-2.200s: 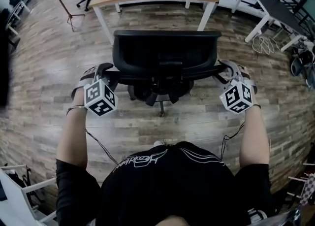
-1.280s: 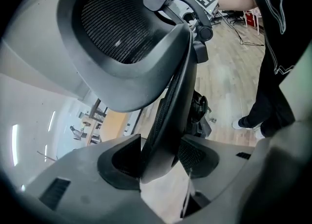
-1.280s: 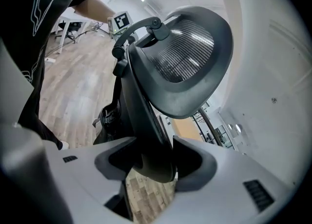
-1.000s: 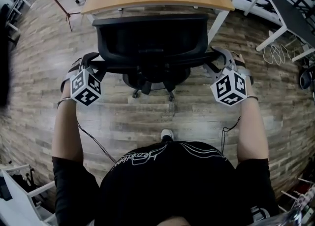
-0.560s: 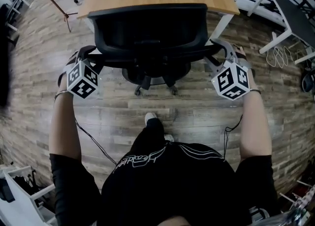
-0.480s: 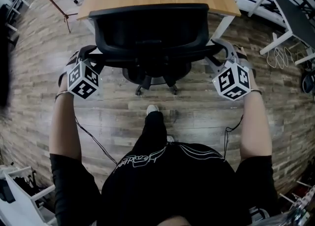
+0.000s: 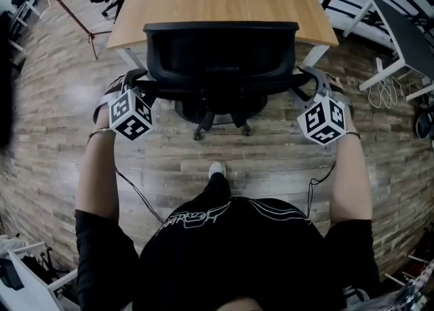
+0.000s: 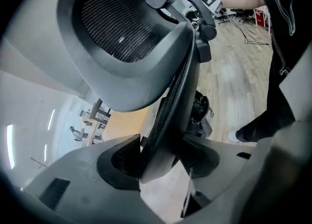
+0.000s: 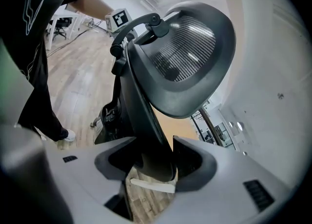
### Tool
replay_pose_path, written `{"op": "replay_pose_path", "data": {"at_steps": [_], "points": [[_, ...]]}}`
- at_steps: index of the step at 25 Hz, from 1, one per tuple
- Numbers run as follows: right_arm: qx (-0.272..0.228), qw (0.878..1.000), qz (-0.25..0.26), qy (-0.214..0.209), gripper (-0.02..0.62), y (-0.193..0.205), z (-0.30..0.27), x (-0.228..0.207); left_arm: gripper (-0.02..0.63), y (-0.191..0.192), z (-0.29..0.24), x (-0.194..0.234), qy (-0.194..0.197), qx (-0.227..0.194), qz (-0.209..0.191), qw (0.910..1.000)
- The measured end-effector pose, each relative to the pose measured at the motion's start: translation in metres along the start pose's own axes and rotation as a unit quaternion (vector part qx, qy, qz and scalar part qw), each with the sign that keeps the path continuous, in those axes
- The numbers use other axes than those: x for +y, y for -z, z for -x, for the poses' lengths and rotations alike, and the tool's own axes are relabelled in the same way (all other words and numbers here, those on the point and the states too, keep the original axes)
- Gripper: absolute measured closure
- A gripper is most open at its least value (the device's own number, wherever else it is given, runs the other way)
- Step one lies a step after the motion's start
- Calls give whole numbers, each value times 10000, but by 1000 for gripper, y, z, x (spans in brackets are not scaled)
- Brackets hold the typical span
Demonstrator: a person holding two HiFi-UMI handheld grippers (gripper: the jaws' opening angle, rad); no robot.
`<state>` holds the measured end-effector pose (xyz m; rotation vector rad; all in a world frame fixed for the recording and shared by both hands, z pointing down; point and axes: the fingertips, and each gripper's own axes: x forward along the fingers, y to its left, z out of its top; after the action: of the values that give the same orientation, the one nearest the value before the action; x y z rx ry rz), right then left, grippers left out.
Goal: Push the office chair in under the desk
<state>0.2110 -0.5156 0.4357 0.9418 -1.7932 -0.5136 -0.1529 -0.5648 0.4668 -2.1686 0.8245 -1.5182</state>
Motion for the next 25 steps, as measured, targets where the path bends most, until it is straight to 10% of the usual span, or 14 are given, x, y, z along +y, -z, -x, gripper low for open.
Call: {"op": "replay_pose_path", "data": {"at_steps": [25], "points": [[570,9979,-230,192,347,-7,-118,-92,382,-15,-107,129,-82,-514,-382,9979]]}}
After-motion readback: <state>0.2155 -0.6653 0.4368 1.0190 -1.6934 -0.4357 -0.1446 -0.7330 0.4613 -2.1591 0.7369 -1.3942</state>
